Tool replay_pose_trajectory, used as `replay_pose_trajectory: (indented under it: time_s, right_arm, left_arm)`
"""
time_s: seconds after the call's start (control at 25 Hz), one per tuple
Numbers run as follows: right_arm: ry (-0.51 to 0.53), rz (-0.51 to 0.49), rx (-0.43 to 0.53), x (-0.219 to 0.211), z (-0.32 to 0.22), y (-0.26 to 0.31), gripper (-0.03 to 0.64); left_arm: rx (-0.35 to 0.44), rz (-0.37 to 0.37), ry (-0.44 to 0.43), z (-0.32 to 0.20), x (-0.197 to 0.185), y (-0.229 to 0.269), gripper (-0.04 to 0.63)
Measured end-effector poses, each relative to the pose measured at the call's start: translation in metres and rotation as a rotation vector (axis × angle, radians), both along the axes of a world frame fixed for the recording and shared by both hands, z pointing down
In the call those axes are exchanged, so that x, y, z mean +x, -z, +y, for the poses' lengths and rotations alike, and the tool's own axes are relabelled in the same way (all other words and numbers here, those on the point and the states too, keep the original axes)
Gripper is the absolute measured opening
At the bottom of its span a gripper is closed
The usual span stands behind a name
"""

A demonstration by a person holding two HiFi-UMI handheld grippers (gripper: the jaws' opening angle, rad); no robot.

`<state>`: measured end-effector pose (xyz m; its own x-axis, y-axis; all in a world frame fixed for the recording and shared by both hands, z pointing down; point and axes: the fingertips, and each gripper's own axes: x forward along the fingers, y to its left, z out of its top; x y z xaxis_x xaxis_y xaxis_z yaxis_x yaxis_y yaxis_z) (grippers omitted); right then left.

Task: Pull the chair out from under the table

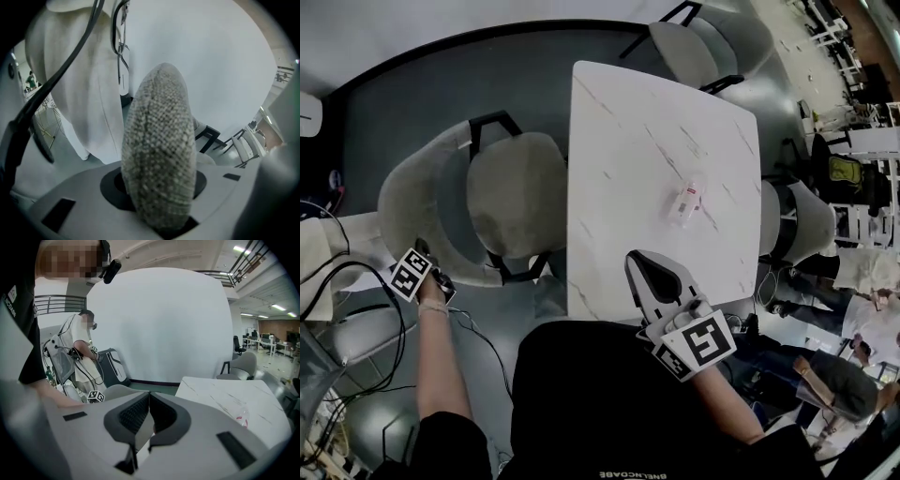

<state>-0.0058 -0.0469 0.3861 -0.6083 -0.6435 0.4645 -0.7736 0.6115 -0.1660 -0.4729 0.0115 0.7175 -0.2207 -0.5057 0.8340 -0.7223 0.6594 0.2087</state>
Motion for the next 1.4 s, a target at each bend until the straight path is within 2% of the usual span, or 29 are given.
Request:
replay_pose_trajectory:
  time_s: [0.6, 1.4]
  right_arm:
    - [0.086, -0.01, -0.007, -0.016, 0.009, 0.0, 0.015]
    - [0.255, -0.023, -0.03, -0.062, 0.038, 0.001, 0.015]
  left_arm:
    - [-0.01, 0.004, 0.123, 0.062, -0.018, 0.002, 0.144]
    - [-0.01, 0.005, 0.344, 0.186, -0.041, 0.011, 0.144]
